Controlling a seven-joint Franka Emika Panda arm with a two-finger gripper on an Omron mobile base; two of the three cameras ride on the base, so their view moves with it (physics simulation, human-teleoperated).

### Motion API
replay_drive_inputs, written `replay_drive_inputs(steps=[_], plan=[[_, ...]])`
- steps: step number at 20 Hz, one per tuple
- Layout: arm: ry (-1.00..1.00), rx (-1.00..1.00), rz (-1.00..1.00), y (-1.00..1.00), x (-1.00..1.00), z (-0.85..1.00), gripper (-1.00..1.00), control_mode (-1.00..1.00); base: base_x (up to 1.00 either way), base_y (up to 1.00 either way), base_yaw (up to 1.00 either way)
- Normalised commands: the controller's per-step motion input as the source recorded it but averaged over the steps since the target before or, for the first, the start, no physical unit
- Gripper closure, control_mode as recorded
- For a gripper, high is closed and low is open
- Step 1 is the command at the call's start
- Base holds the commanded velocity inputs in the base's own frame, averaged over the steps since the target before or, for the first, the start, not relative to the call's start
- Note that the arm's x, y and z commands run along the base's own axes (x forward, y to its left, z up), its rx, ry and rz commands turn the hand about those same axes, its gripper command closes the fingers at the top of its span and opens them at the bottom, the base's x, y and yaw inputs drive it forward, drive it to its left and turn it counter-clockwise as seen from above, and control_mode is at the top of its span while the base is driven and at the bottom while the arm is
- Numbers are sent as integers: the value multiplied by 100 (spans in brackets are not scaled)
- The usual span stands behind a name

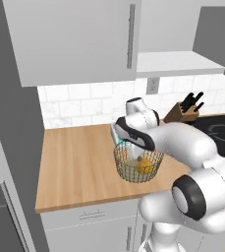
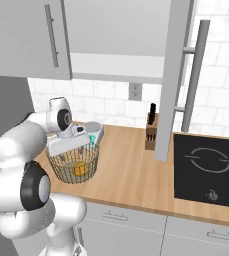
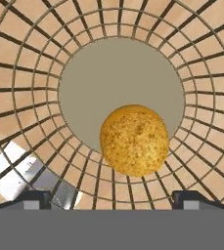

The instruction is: Open the cabinet, pick up the bread from the cabinet and place it in the basket. Then move the basket to the dining counter.

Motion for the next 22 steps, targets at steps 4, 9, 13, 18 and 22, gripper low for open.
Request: replay_drive_inputs(steps=[4, 9, 13, 18, 22], plan=[[1, 4, 0, 1, -78, 93, -100, -100, 0, 0, 0], [0, 4, 7, 26, -97, 19, -100, -100, 0, 0, 0], [-1, 0, 10, 47, -33, -9, -100, -100, 0, 0, 0], [0, 0, 6, 43, 22, -8, -100, -100, 0, 0, 0], [4, -1, 6, 45, 42, -34, -100, -100, 0, 0, 0]])
